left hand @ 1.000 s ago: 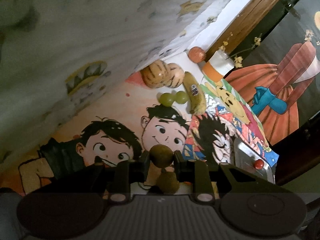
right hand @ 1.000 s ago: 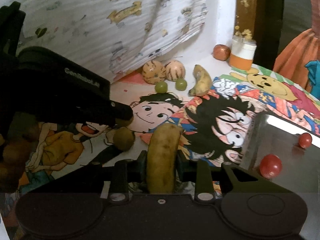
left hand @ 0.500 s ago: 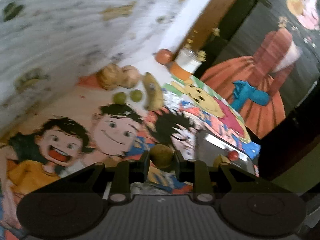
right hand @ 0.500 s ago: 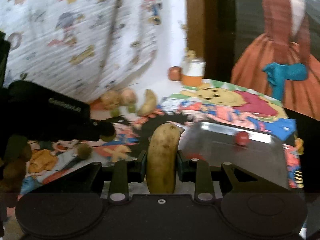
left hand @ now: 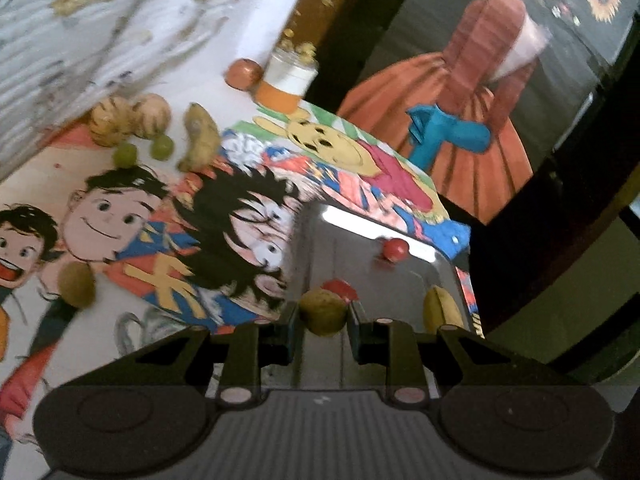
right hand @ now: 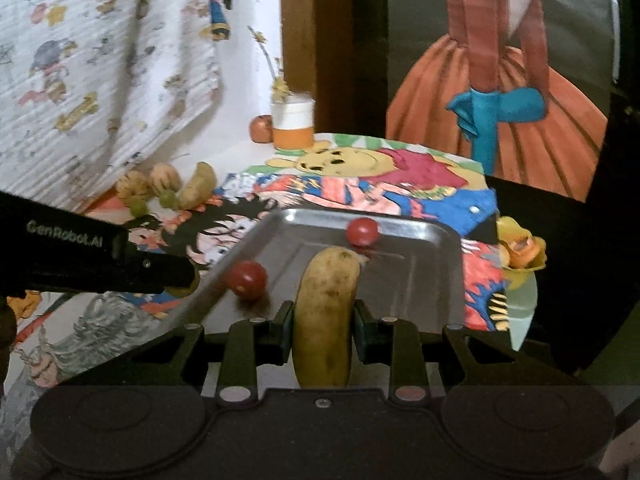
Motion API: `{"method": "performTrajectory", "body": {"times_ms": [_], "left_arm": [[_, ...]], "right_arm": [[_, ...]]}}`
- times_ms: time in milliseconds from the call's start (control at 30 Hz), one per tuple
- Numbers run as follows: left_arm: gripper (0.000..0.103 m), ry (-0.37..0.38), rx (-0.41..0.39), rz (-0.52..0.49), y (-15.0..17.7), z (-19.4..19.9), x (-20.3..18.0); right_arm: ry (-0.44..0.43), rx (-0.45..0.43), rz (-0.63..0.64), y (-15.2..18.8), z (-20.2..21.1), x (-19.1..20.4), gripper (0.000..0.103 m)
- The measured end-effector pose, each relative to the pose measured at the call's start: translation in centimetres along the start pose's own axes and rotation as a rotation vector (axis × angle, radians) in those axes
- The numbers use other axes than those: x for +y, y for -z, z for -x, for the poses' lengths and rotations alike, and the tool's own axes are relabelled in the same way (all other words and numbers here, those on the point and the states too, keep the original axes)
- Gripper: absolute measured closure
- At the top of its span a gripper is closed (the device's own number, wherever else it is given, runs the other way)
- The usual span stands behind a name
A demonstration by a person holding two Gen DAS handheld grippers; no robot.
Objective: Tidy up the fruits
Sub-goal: 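Carry banana and brown fruit onto the tray and open both grippers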
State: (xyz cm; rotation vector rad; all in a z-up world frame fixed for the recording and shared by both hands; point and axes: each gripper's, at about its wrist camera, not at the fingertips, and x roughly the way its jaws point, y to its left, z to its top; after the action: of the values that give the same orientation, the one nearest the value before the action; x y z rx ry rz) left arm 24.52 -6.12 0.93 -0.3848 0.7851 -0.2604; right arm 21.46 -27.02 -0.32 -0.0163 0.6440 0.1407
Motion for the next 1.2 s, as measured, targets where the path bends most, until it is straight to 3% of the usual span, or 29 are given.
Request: {"method": "performTrajectory", "body": {"times_ms": [600,1033,1100,1200], "left_arm": [[0.075,-0.018,0.080,-0.066,1.7,-2.7,-2.0],[0.074,-0.016,0.084,-0.054,1.8,-3.0,-1.8],[0.066,-0.014,0.089,-0.048,1.8,-3.0,-1.7],[0.062,-0.003,0.093,-0.032,1.8,-2.7,-1.7]], "right_arm": [[0.041,0.054,0.006,1.2,-1.7,-1.2,0.071],[0.031,0.052,0.004,1.3,-1.8,-1.2,0.069],[0.030,0.045,0.007,1.4,-1.5,-1.1,0.068],[0.033,0.032,0.016,1.3,-1.1,-0.9,0.064]]}}
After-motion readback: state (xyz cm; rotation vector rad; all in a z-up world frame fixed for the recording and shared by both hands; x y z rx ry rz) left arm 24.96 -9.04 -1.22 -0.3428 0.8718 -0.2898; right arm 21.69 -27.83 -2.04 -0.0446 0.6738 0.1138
